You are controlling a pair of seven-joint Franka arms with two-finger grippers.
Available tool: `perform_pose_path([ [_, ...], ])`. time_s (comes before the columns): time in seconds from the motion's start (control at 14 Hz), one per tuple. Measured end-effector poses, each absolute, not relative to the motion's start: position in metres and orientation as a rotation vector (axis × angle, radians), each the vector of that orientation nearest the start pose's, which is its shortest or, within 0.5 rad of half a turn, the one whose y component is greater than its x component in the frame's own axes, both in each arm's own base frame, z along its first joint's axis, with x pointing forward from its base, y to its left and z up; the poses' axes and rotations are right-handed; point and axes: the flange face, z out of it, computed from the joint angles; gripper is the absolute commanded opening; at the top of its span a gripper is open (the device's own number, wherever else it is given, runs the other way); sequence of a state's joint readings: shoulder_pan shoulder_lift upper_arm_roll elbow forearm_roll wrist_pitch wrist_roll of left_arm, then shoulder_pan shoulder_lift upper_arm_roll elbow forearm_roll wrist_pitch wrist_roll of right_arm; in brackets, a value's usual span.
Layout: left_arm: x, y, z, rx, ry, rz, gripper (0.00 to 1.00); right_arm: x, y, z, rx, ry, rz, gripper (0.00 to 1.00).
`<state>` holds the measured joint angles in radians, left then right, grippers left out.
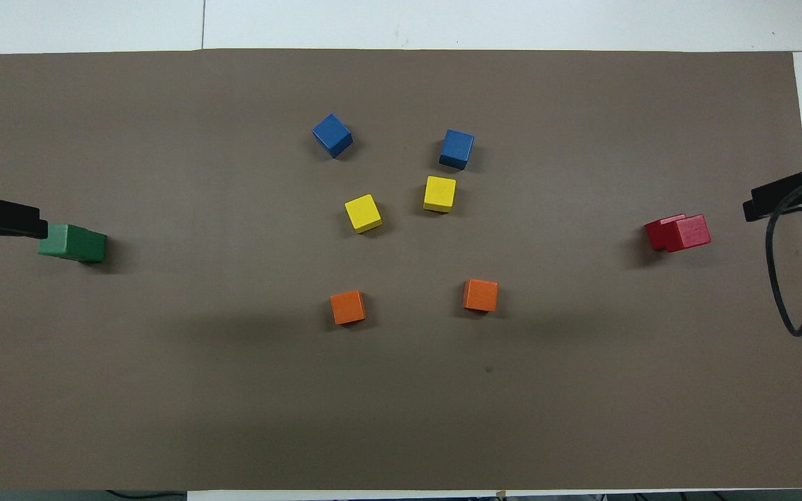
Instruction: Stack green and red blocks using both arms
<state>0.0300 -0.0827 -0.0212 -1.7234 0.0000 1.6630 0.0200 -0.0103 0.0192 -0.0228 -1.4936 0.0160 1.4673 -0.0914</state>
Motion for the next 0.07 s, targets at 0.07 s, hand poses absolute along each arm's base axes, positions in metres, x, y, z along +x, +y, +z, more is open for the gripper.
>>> perform_pose_path([
  [0.07,0.5353,0.0043,0.6052,-3.139,0.017,-0.035,1.0,0.5471,-0.0166,0.6413,-3.12,-0.091,0.078,1.0],
])
